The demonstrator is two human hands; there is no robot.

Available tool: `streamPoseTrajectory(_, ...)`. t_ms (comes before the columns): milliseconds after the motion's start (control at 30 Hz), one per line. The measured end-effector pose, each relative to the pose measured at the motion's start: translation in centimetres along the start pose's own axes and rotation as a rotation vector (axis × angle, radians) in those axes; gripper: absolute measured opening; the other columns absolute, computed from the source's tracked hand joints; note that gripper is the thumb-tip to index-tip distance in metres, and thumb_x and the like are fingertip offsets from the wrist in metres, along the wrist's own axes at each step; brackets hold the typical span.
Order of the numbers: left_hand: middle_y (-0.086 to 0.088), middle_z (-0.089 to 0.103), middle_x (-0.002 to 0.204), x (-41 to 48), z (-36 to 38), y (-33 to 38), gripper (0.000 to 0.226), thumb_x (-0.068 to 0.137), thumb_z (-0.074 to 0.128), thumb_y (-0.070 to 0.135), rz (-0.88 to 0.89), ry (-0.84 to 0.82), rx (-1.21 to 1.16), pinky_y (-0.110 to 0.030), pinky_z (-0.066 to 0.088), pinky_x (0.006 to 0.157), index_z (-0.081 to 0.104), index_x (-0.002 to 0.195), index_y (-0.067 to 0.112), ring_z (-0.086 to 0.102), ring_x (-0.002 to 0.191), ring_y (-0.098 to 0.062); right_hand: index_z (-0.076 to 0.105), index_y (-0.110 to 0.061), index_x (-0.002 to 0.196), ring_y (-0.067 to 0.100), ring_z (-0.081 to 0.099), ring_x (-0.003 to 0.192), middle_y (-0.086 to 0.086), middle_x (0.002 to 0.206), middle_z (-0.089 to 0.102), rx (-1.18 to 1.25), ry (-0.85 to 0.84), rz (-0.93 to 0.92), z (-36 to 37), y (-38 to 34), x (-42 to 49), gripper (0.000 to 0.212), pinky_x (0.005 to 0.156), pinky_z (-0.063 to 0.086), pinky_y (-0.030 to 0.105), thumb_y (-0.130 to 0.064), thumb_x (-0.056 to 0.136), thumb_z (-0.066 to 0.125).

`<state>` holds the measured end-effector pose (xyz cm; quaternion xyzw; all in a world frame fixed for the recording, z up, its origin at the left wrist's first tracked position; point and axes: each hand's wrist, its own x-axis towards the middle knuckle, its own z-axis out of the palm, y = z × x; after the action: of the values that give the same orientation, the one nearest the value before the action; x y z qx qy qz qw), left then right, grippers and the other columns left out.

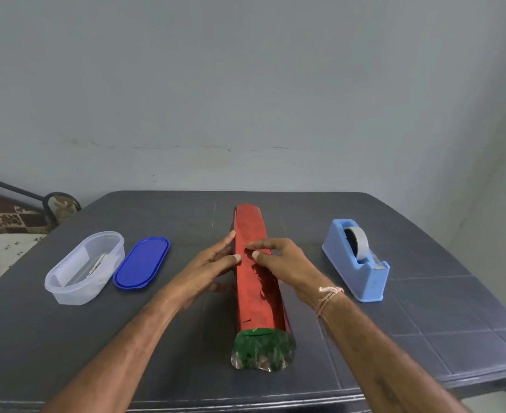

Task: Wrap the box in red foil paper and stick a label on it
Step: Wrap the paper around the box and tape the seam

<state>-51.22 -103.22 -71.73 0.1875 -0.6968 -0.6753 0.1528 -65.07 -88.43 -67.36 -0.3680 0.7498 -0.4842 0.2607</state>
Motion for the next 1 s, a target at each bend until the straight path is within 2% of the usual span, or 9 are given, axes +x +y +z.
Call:
streamPoseTrajectory(67, 0.015, 0.051, 0.151, 0.0, 0.0, 0.3, 0.067, 0.098, 0.065, 0.031, -0.010, -0.015, 0.018, -0.025, 0.060, 0.073, 0.032, 0.152, 0.054, 0.062, 0.119, -0.001, 0.072, -0.030, 0.125, 0.007, 0.069, 0.081, -0.005, 0.102, 0.073, -0.006, -0.005, 0.005, -0.2, 0.1, 0.0, 0.026, 0.056, 0.048, 0.009, -0.022, 0.102, 0.062)
streamPoseTrajectory(133, 0.015, 0.049, 0.152, 0.0, -0.1, 0.5, 0.068, 0.098, 0.065, 0.032, -0.015, -0.026, 0.025, -0.024, 0.059, 0.071, 0.030, 0.153, 0.054, 0.063, 0.114, 0.004, 0.071, -0.030, 0.127, 0.004, 0.066, 0.080, -0.006, 0.103, 0.071, -0.020, -0.009, -0.004, -0.2, 0.1, 0.1, 0.027, 0.058, 0.047, 0.009, -0.022, 0.103, 0.060)
streamPoseTrajectory(233, 0.012, 0.039, 0.160, -0.1, -0.2, 0.8, 0.071, 0.098, 0.065, 0.035, -0.020, -0.045, 0.034, -0.023, 0.059, 0.067, 0.026, 0.154, 0.054, 0.058, 0.111, 0.004, 0.070, -0.026, 0.131, -0.004, 0.062, 0.083, -0.013, 0.116, 0.066, -0.114, 0.008, -0.066, 0.0, 0.2, 0.3, 0.031, 0.060, 0.044, 0.002, -0.019, 0.102, 0.061)
streamPoseTrajectory(300, 0.009, 0.034, 0.163, -0.1, -0.2, 1.1, 0.072, 0.097, 0.065, 0.035, -0.023, -0.054, 0.039, -0.024, 0.059, 0.067, 0.025, 0.155, 0.053, 0.055, 0.111, 0.004, 0.070, -0.024, 0.132, -0.010, 0.057, 0.081, -0.014, 0.117, 0.065, -0.151, 0.014, -0.087, -0.1, 0.1, 0.5, 0.032, 0.058, 0.040, -0.002, -0.020, 0.102, 0.062)
streamPoseTrajectory(433, 0.008, 0.028, 0.165, -0.2, -0.1, 1.4, 0.074, 0.097, 0.066, 0.034, -0.039, -0.042, 0.046, -0.031, 0.060, 0.073, 0.025, 0.155, 0.052, 0.051, 0.114, 0.005, 0.071, -0.024, 0.132, -0.009, 0.059, 0.080, -0.011, 0.108, 0.068, -0.171, 0.009, -0.089, -0.1, 0.3, 0.6, 0.031, 0.059, 0.041, 0.000, -0.023, 0.101, 0.063)
streamPoseTrajectory(567, 0.004, 0.024, 0.167, -0.4, -0.1, 1.6, 0.079, 0.094, 0.069, 0.036, -0.047, -0.027, 0.071, -0.035, 0.062, 0.074, 0.023, 0.156, 0.052, 0.050, 0.116, 0.000, 0.071, -0.028, 0.131, -0.005, 0.062, 0.086, -0.009, 0.115, 0.070, -0.151, -0.004, -0.061, 0.0, 0.2, 0.4, 0.030, 0.066, 0.042, 0.006, -0.026, 0.102, 0.062)
streamPoseTrajectory(800, 0.004, 0.030, 0.165, -0.8, 0.1, 2.6, 0.081, 0.094, 0.070, 0.033, -0.056, -0.010, 0.118, -0.050, 0.062, 0.086, 0.022, 0.158, 0.047, 0.057, 0.104, 0.005, 0.073, -0.036, 0.121, 0.011, 0.069, 0.100, -0.006, 0.113, 0.071, -0.091, -0.008, -0.002, 0.1, 0.1, 0.1, 0.023, 0.081, 0.056, 0.025, -0.036, 0.101, 0.062)
streamPoseTrajectory(900, 0.008, 0.033, 0.163, -0.9, 0.1, 3.2, 0.081, 0.094, 0.070, 0.032, -0.055, -0.008, 0.151, -0.051, 0.062, 0.086, 0.022, 0.158, 0.045, 0.058, 0.100, 0.006, 0.073, -0.037, 0.121, 0.009, 0.069, 0.096, -0.007, 0.110, 0.073, -0.070, -0.007, -0.005, -0.1, 0.1, 0.1, 0.023, 0.072, 0.052, 0.021, -0.036, 0.101, 0.061)
streamPoseTrajectory(1000, 0.010, 0.033, 0.163, -0.9, 0.1, 3.4, 0.084, 0.092, 0.073, 0.031, -0.045, 0.008, 0.161, -0.048, 0.062, 0.084, 0.024, 0.158, 0.043, 0.060, 0.107, 0.002, 0.073, -0.037, 0.121, 0.008, 0.069, 0.095, -0.008, 0.111, 0.073, -0.041, -0.032, -0.007, -0.3, 0.2, -0.1, 0.023, 0.065, 0.046, 0.016, -0.034, 0.102, 0.060)
